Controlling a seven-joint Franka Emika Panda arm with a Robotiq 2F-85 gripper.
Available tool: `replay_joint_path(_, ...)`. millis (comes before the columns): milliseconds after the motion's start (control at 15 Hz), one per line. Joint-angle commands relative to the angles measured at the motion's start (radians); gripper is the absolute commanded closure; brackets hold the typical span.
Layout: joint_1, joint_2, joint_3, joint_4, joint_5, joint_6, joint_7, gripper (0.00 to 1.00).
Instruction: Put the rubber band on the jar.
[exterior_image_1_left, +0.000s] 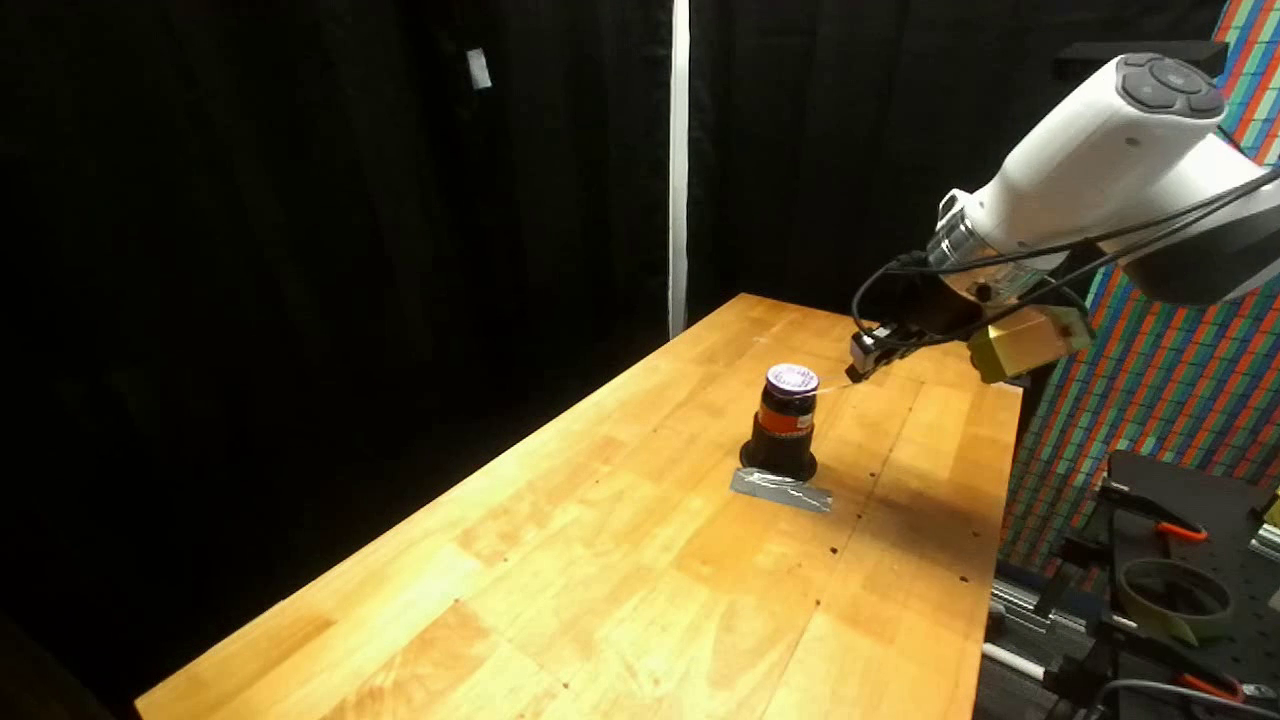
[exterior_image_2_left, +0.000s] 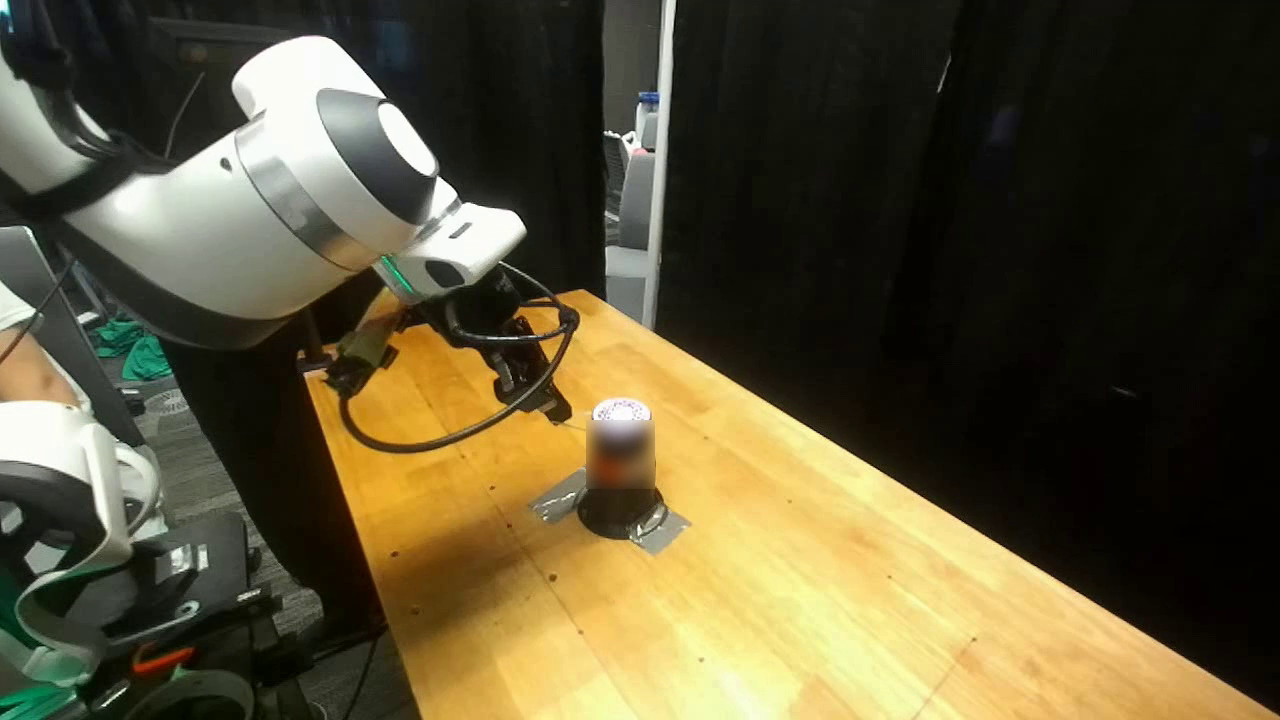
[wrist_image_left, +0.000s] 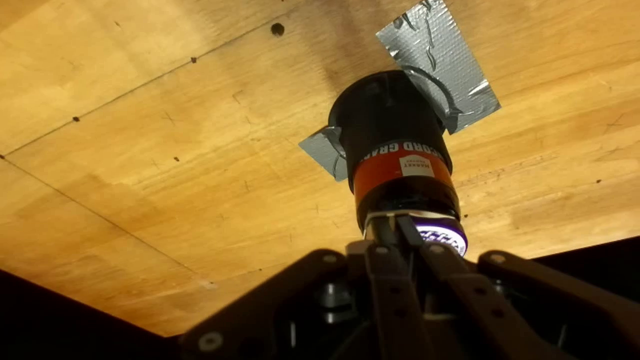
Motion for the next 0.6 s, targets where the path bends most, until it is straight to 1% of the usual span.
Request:
replay_joint_path(0, -0.005, -0.038, 0.011, -0.022, -0.178, 0.008, 0.167, 0.9)
replay_joint_path(133, -0.002, -0.032, 0.011, -0.022, -0.25, 0.006, 0.24, 0.9)
replay_joint_path(267, 0.0, -0.028, 0.01, -0.026, -0.298, 0.009, 0.286, 0.91)
replay_joint_path(533, 0.0, -0.035, 0.008, -0.027, -0.361, 0.012, 0.382, 0.9)
